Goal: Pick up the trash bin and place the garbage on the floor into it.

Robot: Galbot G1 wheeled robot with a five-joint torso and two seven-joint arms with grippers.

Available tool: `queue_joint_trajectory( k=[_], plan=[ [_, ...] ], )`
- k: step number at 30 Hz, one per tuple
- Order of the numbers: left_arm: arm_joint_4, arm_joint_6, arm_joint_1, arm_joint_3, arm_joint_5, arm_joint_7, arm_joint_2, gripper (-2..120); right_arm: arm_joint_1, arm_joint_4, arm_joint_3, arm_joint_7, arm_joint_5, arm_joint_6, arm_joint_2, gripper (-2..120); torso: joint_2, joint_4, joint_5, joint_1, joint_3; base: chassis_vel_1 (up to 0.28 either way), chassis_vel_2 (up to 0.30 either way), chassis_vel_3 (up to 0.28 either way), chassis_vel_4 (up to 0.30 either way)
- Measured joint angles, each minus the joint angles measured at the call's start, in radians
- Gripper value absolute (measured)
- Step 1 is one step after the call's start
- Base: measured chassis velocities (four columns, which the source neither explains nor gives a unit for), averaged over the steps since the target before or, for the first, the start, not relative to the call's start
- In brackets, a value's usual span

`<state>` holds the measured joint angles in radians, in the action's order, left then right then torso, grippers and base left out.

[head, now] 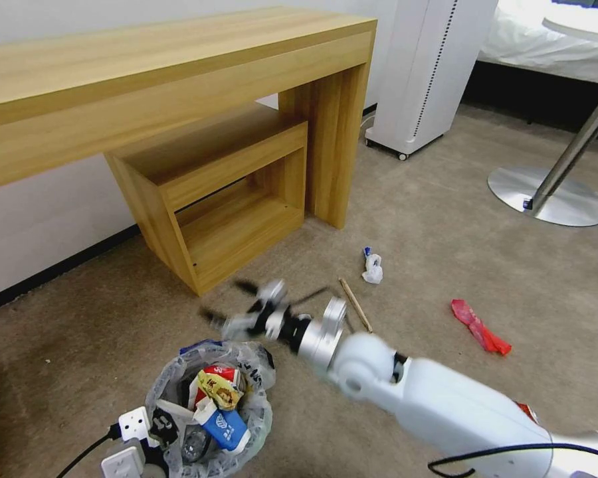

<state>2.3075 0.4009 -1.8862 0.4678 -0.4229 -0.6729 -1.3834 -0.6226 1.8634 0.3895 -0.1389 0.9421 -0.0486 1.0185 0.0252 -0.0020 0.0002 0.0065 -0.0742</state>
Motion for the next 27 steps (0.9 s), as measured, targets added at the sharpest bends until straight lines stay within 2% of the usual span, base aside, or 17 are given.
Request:
queue_joint_trajectory(
  k=[5,7,11,12,13,15,18,25,27],
  plan=[
    [0.026,0.036,0.01,0.012,-0.04,-0.006,0.001,0,-0.078,-0.015,-0.15,-0.05,-0.058,-0.047,-0.005,100,0.0,-0.0002,0.0,0.0,0.0,0.0,0.0,0.0,0.0],
    [0.029,0.039,0.012,0.014,-0.045,-0.007,-0.003,0,-0.102,-0.018,-0.186,-0.05,-0.093,-0.043,-0.005,100,0.0,-0.0002,0.0,0.0,0.0,0.0,0.0,0.0,0.0],
    [0.045,0.041,0.022,0.027,-0.048,0.009,-0.01,0,-0.233,-0.014,-0.353,-0.054,-0.255,-0.021,0.014,100,0.0,-0.0003,0.0002,0.0,0.0,0.0,0.0,0.0,0.0],
    [0.045,0.041,0.022,0.027,-0.048,0.009,-0.01,0,-0.233,-0.014,-0.353,-0.054,-0.255,-0.021,0.014,100,0.0,-0.0003,0.0002,0.0,0.0,0.0,0.0,0.0,0.0],
    [0.051,0.042,0.025,0.031,-0.045,0.017,-0.009,0,-0.288,-0.001,-0.417,-0.059,-0.297,-0.017,0.023,100,0.0,-0.0002,0.0001,0.0,0.0,0.0,0.0,0.0,0.0],
    [0.052,0.043,0.025,0.033,-0.043,0.02,-0.007,0,-0.318,0.008,-0.452,-0.059,-0.314,-0.013,0.026,100,0.0,-0.0003,0.0002,0.0,0.0,0.0,0.0,0.0,0.0],
    [0.063,0.056,0.026,0.042,-0.028,0.032,-0.008,0,-0.424,0.051,-0.563,-0.048,-0.361,0.013,0.029,100,0.0,-0.0003,-0.0001,0.0,0.0,0.0,0.0,0.0,0.0],
    [0.082,0.086,0.026,0.054,-0.044,0.031,-0.005,0,-0.517,0.085,-0.659,-0.035,-0.409,0.034,0.031,100,0.0,-0.0003,0.0,0.0,0.0,0.0,0.0,0.0,0.0],
    [0.091,0.1,0.026,0.062,-0.057,0.027,-0.003,0,-0.561,0.109,-0.717,-0.028,-0.425,0.028,0.049,100,0.0,-0.0001,-0.0001,0.0,0.0,0.0,0.0,0.0,0.0]
  ],
)
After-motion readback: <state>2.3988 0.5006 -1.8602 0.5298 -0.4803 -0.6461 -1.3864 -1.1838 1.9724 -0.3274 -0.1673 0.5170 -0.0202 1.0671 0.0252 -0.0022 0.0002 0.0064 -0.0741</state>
